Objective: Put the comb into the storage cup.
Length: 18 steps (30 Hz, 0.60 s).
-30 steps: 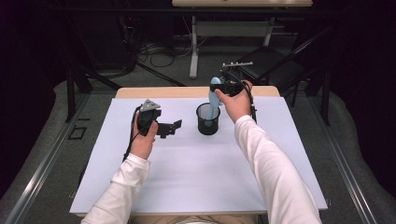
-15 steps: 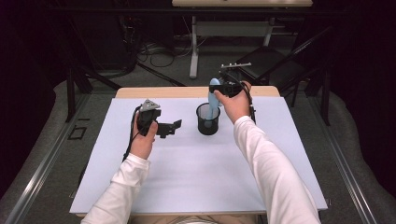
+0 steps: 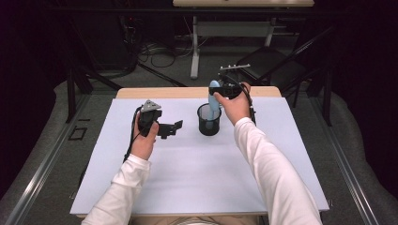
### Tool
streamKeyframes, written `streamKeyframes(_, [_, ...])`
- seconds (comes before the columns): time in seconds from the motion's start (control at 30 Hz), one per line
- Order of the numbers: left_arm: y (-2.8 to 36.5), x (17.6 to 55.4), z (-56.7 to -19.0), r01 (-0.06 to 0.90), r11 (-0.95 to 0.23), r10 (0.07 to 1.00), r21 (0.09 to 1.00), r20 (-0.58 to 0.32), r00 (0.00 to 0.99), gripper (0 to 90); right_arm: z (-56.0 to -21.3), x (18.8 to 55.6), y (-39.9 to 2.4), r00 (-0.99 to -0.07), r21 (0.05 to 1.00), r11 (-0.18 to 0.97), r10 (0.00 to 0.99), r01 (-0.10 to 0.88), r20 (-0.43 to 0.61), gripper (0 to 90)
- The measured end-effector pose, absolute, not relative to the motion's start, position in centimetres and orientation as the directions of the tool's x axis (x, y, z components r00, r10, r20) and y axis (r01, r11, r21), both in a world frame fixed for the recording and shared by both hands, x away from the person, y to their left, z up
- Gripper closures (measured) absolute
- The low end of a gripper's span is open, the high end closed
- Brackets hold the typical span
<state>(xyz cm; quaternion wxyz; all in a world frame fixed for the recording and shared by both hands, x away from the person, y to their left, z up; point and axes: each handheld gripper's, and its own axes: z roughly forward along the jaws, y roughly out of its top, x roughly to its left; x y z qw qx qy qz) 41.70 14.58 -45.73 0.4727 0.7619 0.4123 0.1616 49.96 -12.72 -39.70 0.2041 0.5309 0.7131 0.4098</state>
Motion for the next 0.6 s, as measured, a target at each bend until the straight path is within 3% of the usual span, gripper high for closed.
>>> streamKeyframes(0.6, [14.59,41.7,-45.72,0.476,-0.211,0.781,0.854,-0.145,0.608,2.5,-39.86,49.89,-12.54,-0.356,0.799,0.094,0.921,0.594,0.156,47.6])
